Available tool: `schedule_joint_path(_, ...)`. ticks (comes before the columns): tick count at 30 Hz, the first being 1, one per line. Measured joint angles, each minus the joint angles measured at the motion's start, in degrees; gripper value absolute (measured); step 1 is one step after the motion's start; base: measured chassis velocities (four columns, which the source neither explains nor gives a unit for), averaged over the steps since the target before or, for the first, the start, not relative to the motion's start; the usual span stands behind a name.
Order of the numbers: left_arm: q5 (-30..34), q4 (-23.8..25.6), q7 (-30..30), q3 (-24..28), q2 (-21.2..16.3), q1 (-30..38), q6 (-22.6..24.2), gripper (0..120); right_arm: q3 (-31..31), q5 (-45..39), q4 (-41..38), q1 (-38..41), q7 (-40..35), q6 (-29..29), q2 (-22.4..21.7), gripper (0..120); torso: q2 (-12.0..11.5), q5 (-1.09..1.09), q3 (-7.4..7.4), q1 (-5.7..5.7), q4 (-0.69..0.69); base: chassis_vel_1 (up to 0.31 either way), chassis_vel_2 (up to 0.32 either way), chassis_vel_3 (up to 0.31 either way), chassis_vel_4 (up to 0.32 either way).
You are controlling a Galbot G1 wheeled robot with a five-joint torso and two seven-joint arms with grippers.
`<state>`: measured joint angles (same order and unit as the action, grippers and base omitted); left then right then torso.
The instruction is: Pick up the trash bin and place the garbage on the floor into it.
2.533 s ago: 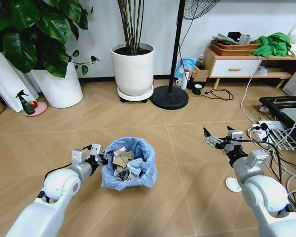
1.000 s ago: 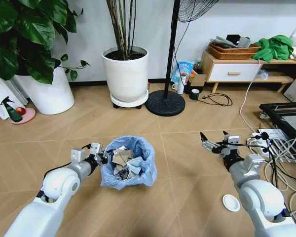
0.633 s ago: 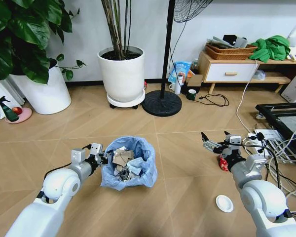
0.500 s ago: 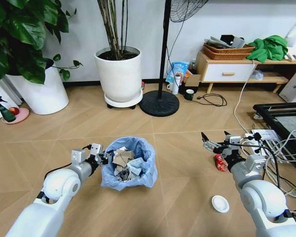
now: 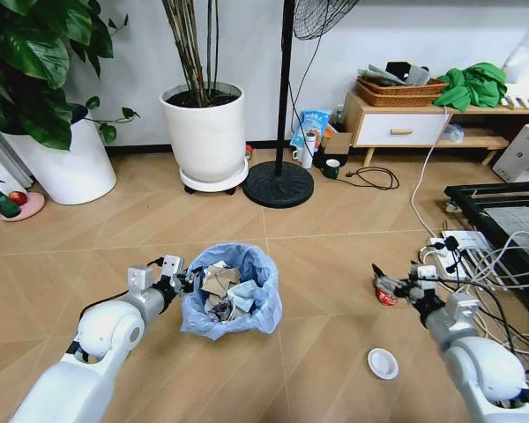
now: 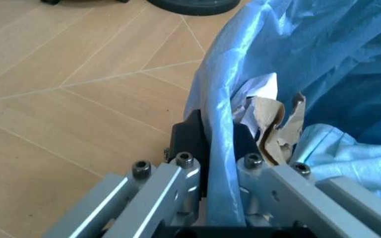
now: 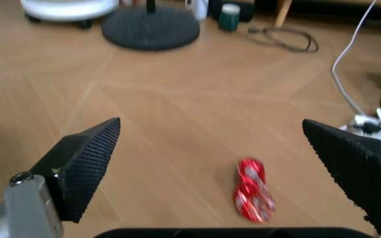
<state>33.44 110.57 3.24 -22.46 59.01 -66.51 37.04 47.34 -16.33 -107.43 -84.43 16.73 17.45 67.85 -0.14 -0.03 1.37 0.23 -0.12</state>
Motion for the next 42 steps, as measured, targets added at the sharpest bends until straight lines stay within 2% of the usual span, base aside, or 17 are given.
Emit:
schedule_joint_path(3, -0.13, -0.05, 0.17, 0.07, 0.18, 0.02, -0.05, 2, 2.0, 2.71, 4.57, -0.83, 6.55, -1.37, -0.65, 100, 0.0, -0.01, 0.0, 0.0, -0.01, 0.0, 0.0, 0.0, 0.0)
schedule_joint_path(15, -0.51, -0.33, 0.36, 0.63, 0.53, 0.34, -0.16, 2, 1.55, 7.64, 17.62, -1.41, 14.3, -2.57, -0.81, 100, 0.0, -0.02, 0.0, 0.0, -0.01, 0.0, 0.0, 0.0, 0.0)
schedule_joint_path(28, -0.34, 0.44, 0.24, 0.68, 0.01, 0.16, -0.12, 2, -3.61, 14.09, 31.22, 6.27, 14.38, -5.01, -1.86, 100, 0.0, -0.01, 0.0, 0.0, 0.0, 0.0, 0.0, 0.0, 0.0)
schedule_joint_path(42, -0.27, 0.36, 0.04, 0.87, 0.06, 0.34, 0.0, 2, -5.68, 16.76, 37.21, 9.18, 13.86, -5.78, -1.0, 98, 0.0, -0.02, 0.0, 0.0, -0.01, 0.0, 0.0, 0.0, 0.0)
